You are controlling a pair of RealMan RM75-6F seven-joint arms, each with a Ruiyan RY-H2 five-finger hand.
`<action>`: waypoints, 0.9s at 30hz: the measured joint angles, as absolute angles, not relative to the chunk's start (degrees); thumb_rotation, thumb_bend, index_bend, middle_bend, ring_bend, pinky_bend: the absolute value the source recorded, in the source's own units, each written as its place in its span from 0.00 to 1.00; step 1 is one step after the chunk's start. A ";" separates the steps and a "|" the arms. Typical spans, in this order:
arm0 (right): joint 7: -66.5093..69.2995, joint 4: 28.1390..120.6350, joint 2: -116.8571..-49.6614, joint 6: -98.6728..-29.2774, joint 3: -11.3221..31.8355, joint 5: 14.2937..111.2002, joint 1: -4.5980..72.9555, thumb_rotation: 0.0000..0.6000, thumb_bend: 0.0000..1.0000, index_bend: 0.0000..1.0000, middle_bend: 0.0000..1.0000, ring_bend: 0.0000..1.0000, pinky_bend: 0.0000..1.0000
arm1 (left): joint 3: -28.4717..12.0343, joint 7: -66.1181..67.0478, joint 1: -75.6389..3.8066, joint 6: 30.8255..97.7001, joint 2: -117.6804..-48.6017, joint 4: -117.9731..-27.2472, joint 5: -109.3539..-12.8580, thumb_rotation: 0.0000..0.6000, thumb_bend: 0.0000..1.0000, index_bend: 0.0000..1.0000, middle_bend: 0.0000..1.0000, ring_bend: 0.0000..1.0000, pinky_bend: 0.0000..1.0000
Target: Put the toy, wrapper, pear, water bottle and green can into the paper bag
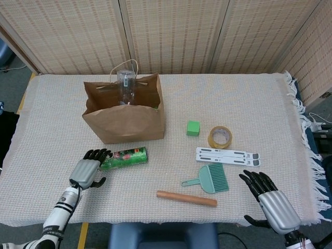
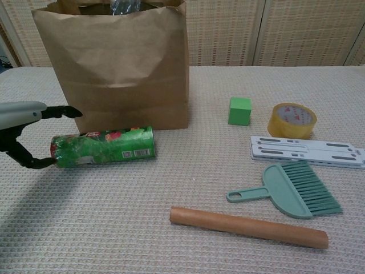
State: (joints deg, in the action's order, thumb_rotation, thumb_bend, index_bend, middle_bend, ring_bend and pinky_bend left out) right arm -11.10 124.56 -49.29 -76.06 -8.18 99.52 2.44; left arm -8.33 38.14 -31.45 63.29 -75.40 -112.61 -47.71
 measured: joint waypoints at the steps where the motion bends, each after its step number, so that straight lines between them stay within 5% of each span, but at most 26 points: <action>1: -11.07 124.53 -49.28 -76.12 -8.26 99.70 2.38 1.00 0.06 0.00 0.00 0.00 0.00 | -8.91 39.97 -32.17 65.12 -76.72 -113.14 -44.29 1.00 0.35 0.00 0.00 0.00 0.00; 8: -10.97 124.53 -49.24 -76.52 -8.51 100.48 2.11 1.00 0.06 0.00 0.00 0.00 0.00 | -11.30 45.96 -36.40 73.14 -84.73 -113.47 -34.25 1.00 0.35 0.00 0.00 0.00 0.00; 27: -10.38 124.42 -49.14 -75.96 -7.63 98.33 2.69 1.00 0.06 0.00 0.00 0.00 0.00 | -8.97 48.08 -41.31 72.41 -95.70 -99.67 -34.39 1.00 0.35 0.00 0.00 0.00 0.00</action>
